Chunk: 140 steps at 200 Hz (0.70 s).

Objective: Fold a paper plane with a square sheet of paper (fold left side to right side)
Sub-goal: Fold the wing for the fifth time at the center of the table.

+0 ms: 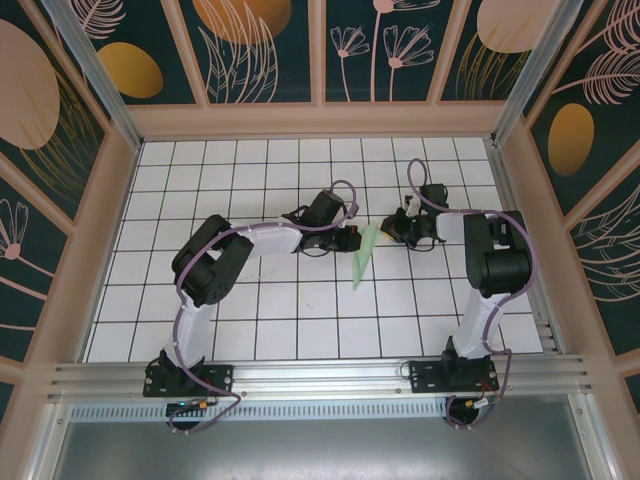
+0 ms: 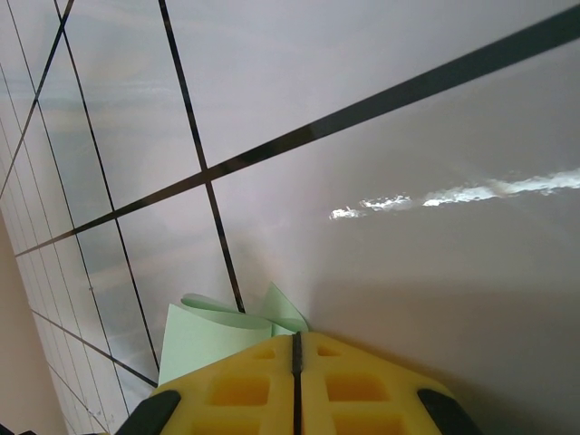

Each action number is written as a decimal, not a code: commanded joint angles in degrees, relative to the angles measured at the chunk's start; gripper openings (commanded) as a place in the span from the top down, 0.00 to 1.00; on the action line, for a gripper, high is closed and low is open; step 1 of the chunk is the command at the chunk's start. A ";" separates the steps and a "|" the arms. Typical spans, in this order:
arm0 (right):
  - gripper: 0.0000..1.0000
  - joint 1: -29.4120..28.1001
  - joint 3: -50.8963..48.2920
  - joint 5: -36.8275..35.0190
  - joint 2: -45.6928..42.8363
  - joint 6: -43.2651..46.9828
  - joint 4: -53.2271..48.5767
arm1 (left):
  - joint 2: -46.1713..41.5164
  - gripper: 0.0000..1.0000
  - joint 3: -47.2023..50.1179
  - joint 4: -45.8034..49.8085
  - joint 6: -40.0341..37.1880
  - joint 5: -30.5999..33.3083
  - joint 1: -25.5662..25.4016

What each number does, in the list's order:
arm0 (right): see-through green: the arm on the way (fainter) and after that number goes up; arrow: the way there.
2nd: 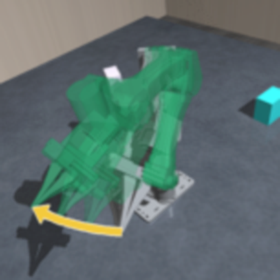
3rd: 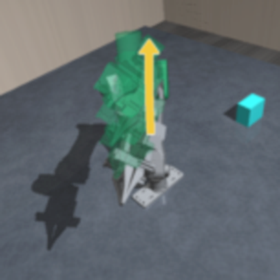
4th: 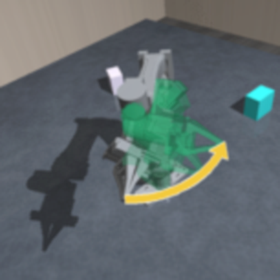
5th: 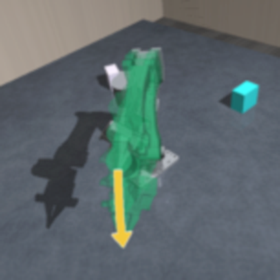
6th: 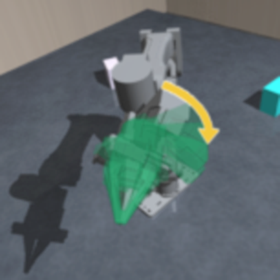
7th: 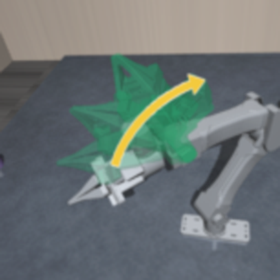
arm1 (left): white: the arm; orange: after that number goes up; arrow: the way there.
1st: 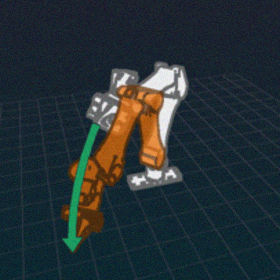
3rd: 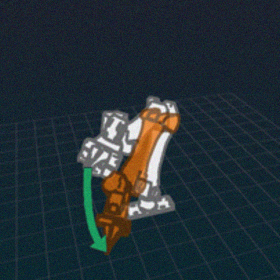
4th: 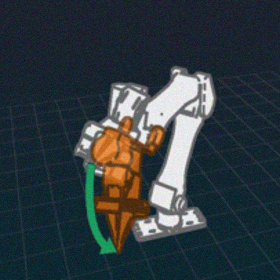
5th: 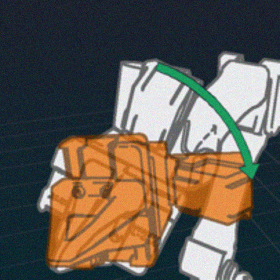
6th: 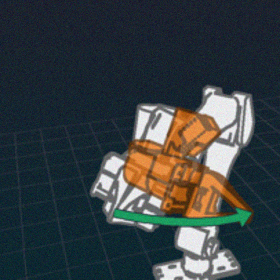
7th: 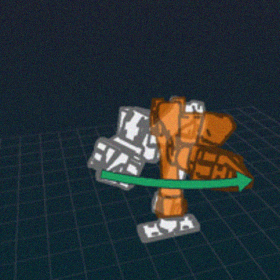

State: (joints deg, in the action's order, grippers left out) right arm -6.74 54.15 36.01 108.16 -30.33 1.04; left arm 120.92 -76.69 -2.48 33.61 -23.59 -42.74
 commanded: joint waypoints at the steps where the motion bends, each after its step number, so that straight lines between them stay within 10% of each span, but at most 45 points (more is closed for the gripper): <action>1: 0.90 -0.72 1.96 -0.04 1.48 1.17 -1.94 | 1.79 0.96 -2.41 2.05 -1.93 -0.50 0.36; 140: 0.90 -1.72 2.80 -1.69 4.28 3.51 -5.55 | 5.46 0.96 -5.43 3.53 -5.43 -0.10 1.50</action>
State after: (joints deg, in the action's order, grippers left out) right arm -7.22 56.27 35.88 109.62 -28.56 -1.56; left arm 124.31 -79.77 -0.14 30.37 -23.57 -41.85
